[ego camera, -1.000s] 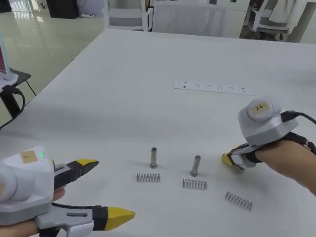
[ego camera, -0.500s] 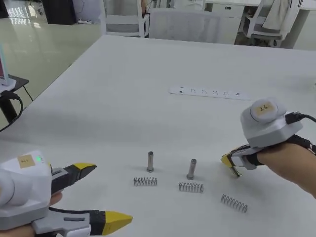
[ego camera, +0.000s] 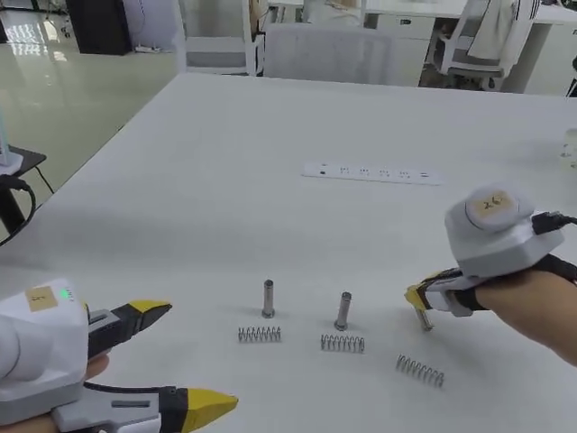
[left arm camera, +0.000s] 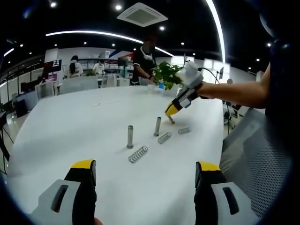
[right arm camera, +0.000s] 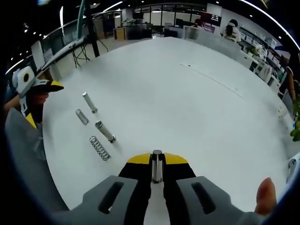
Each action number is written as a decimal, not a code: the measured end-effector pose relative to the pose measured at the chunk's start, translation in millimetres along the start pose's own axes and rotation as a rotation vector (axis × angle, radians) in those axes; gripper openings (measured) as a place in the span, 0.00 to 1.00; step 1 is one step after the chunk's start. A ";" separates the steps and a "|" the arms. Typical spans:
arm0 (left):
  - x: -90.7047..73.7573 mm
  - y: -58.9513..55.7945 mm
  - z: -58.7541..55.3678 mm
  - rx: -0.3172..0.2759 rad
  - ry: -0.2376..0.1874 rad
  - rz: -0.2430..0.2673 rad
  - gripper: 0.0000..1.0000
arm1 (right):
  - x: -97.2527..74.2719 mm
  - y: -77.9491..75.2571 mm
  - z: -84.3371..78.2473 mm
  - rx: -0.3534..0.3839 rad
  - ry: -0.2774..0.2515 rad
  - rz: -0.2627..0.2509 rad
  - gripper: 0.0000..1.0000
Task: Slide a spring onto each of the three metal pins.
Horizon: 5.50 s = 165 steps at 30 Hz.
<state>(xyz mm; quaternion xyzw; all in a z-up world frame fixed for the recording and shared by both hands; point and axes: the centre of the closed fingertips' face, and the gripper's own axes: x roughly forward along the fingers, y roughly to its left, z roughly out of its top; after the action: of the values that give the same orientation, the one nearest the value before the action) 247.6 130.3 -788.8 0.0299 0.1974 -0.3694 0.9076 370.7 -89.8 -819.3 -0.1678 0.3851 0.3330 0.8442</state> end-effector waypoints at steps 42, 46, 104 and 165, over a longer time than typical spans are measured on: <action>1.4 -6.4 1.3 0.009 0.003 -0.007 0.84 | -17.2 7.2 -7.2 -0.004 -0.039 0.015 0.06; 1.7 -7.3 0.4 0.009 0.005 -0.010 0.84 | -17.6 7.1 -7.7 -0.008 -0.039 0.016 0.06; 2.3 -6.9 0.8 0.012 0.004 -0.013 0.83 | -30.6 4.9 -18.2 -0.062 -0.061 0.017 0.21; 3.3 -9.3 -0.8 0.004 0.011 -0.017 0.82 | -25.0 54.1 -79.2 -0.207 0.056 0.185 0.14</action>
<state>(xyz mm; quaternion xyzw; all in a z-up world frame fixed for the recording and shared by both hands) 243.0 121.5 -790.0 0.0322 0.2020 -0.3774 0.9032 278.6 -104.3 -853.0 -0.2273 0.3860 0.4423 0.7770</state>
